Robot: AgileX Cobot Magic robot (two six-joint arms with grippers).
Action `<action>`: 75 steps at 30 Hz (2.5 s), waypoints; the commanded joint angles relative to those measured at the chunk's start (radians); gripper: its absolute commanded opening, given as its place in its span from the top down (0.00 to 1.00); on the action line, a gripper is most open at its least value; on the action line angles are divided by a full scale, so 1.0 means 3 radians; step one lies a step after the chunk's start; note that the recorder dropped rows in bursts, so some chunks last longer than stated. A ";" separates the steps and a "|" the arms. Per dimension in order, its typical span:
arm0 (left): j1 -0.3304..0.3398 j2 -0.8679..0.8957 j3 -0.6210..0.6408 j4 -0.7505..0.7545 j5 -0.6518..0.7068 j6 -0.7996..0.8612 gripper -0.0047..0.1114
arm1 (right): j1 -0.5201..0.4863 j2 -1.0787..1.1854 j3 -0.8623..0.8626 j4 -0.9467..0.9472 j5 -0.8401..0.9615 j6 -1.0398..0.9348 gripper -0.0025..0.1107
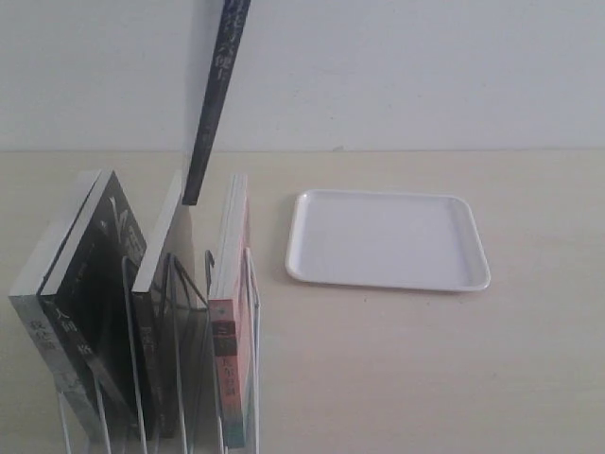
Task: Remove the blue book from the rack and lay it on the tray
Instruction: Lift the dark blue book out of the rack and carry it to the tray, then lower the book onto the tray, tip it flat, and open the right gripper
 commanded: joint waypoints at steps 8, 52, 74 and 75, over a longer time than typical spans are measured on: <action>0.0012 -0.0010 0.0011 0.0000 0.0002 -0.0022 0.92 | -0.0003 -0.0311 -0.0043 -0.0534 -0.0086 -0.0041 0.98; 0.0012 -0.0010 0.0011 0.0000 0.0002 -0.0022 0.92 | -0.1332 0.0871 0.1246 -0.1249 -0.0555 -0.0065 0.98; 0.0012 -0.0010 0.0011 0.0000 0.0002 -0.0022 0.92 | -0.1332 0.1143 0.1246 -0.0915 -0.0771 -0.0212 0.82; 0.0012 -0.0010 0.0011 0.0000 0.0002 -0.0022 0.92 | -0.1332 0.1143 0.1246 -0.0906 -0.0771 -0.0212 0.78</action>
